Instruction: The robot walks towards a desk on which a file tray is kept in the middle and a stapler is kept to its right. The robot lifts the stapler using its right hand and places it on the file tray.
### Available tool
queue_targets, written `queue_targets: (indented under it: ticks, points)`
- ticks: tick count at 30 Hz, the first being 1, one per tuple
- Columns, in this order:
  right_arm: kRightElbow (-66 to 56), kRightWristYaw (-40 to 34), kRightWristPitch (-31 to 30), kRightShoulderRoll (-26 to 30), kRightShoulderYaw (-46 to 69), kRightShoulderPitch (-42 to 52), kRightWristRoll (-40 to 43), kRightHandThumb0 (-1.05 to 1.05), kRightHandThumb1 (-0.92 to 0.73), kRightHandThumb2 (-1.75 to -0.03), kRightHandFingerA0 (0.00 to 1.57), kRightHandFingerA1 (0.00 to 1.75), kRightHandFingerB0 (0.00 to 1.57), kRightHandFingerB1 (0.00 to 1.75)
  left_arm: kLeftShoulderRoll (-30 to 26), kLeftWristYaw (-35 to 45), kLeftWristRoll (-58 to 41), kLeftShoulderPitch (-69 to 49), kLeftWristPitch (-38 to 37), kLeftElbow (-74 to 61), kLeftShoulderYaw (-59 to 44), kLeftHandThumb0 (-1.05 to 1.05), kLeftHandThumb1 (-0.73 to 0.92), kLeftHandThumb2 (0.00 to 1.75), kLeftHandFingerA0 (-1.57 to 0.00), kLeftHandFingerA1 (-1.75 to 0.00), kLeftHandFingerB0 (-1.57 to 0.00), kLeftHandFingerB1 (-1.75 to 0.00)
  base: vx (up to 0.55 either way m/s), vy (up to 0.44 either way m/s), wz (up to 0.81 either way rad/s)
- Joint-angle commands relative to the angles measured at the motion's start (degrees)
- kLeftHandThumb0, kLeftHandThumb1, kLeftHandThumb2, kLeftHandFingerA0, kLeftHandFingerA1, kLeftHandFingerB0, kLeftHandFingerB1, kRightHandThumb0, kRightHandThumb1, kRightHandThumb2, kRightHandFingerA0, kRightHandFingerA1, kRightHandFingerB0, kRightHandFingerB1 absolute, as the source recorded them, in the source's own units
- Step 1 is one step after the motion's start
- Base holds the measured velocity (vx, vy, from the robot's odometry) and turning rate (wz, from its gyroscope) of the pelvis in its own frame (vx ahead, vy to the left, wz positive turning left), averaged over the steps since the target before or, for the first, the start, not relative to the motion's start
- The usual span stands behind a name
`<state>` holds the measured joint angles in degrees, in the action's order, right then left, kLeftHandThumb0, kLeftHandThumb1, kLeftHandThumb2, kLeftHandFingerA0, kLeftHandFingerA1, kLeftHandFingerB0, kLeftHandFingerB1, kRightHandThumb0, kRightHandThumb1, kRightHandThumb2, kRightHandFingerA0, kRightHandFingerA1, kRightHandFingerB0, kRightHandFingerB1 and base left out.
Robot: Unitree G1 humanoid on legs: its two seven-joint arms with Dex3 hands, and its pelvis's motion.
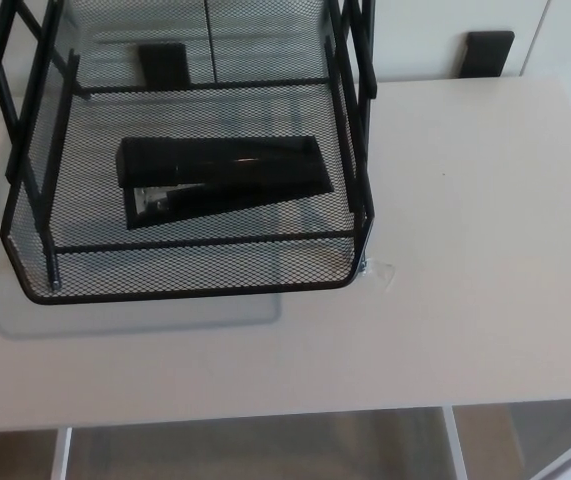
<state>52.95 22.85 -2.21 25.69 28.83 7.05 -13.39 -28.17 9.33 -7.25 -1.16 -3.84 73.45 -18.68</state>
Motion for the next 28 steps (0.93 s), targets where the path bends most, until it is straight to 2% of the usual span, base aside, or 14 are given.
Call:
queue_targets:
  ticks: [1,2,3,5,16,17,18,19,20,22,23,24,25,28]
  points:
    - [3.8,3.2,7.8,3.2,-2.7,-0.5,4.5,-0.94,-0.60,-0.59,0.50,0.60,0.25,0.59,-1.2,-0.2,0.7,-0.6,-1.6,0.6,0.1,-0.54,0.82,0.80,-0.36,-0.82,-0.19,-0.64,0.00,0.000,0.00]
    - [3.3,3.7,8.3,3.4,-2.9,1.3,5.0,-0.95,-0.62,-0.59,0.51,0.61,0.25,0.61,-1.3,-0.1,2.0,-1.6,-2.4,0.6,1.3,-0.56,0.82,0.84,-0.36,-0.79,-0.24,-0.66,0.00,0.000,0.00]
    - [3.1,2.6,8.8,3.6,-3.8,1.7,4.3,-0.97,-0.48,-0.94,0.51,0.64,0.19,0.60,-1.4,0.3,1.9,-2.1,-2.9,0.3,1.3,-0.59,0.81,0.82,-0.39,-0.83,-0.21,-0.65,0.00,0.000,0.00]
    - [4.9,1.5,9.8,4.0,-4.5,1.3,5.0,-0.96,-0.62,-0.60,0.53,0.62,0.26,0.60,-1.5,0.3,2.0,-2.6,-3.1,0.1,1.7,-0.59,0.82,0.80,-0.37,-0.79,-0.20,-0.62,0.00,0.000,0.00]
    - [4.4,1.3,10.3,4.8,-7.0,1.8,8.2,-0.93,-0.60,-0.59,0.49,0.68,0.23,0.64,-1.1,-0.6,1.0,-1.7,-2.3,0.7,1.2,-0.58,0.80,0.82,-0.38,-0.77,-0.24,-0.64,0.00,0.000,0.00]
    - [4.8,1.2,10.2,4.7,-7.1,1.6,8.5,-1.03,-0.51,-0.92,0.42,0.76,0.19,0.63,-1.2,-0.8,1.5,-1.6,-2.1,0.7,1.6,-0.57,0.82,0.79,-0.39,-0.80,-0.19,-0.61,0.00,0.000,0.00]
    - [4.9,1.1,10.2,4.7,-7.1,1.5,8.8,-1.03,-0.51,-0.92,0.42,0.76,0.19,0.63,-1.3,-0.6,1.9,-1.7,-2.2,0.8,2.0,-0.57,0.82,0.79,-0.39,-0.80,-0.19,-0.61,0.00,0.000,0.00]
    - [4.7,0.3,9.9,4.7,-7.4,1.7,8.8,-0.94,-0.59,-0.59,0.34,0.82,0.21,0.69,-1.6,-0.7,3.2,-2.0,-2.3,0.4,3.4,-0.56,0.84,0.79,-0.42,-0.78,-0.21,-0.60,0.00,0.000,0.00]
    - [4.7,0.4,9.7,4.8,-7.5,1.7,9.0,-0.93,-0.46,-0.89,0.27,0.80,0.17,0.68,-1.7,-0.6,3.0,-2.1,-2.4,0.3,3.3,-0.57,0.84,0.78,-0.40,-0.78,-0.21,-0.59,0.00,0.000,0.00]
    - [5.3,1.2,9.1,4.9,-7.0,1.3,10.3,-0.96,-0.47,-0.88,0.24,0.81,0.16,0.69,-1.5,-0.1,2.1,-2.4,-2.8,0.3,2.6,-0.56,0.84,0.78,-0.39,-0.78,-0.20,-0.59,0.00,0.000,0.00]
    - [4.3,-0.8,9.4,5.1,-8.0,1.8,9.0,-0.97,-0.45,-0.90,0.40,0.80,0.15,0.68,-1.1,0.8,-0.8,-1.8,-1.7,0.5,-0.2,-0.54,0.81,0.78,-0.32,-0.78,-0.18,-0.61,0.00,0.000,0.00]
    - [4.3,-0.8,9.3,4.9,-7.5,1.6,9.8,-0.96,-0.55,-0.58,0.39,0.83,0.20,0.73,-0.9,0.5,-1.2,-1.6,-1.4,0.4,-0.8,-0.54,0.78,0.79,-0.34,-0.89,-0.20,-0.63,0.00,0.000,0.00]
    - [3.6,0.0,7.8,3.8,-5.1,1.1,13.1,-0.93,-0.39,-0.85,0.43,0.81,0.21,0.68,-0.6,0.9,-2.6,-1.5,-1.3,-0.1,-2.7,-0.55,0.79,0.79,-0.31,-0.94,-0.19,-0.66,0.00,0.000,0.00]
    - [-0.1,-0.2,4.8,2.1,-2.4,1.2,16.6,-0.87,-0.36,-0.81,0.52,0.81,0.27,0.68,-0.6,2.9,-3.8,-1.3,-0.9,-0.8,-4.8,-0.61,0.83,0.79,-0.33,-0.89,-0.22,-0.70,0.00,0.000,0.00]
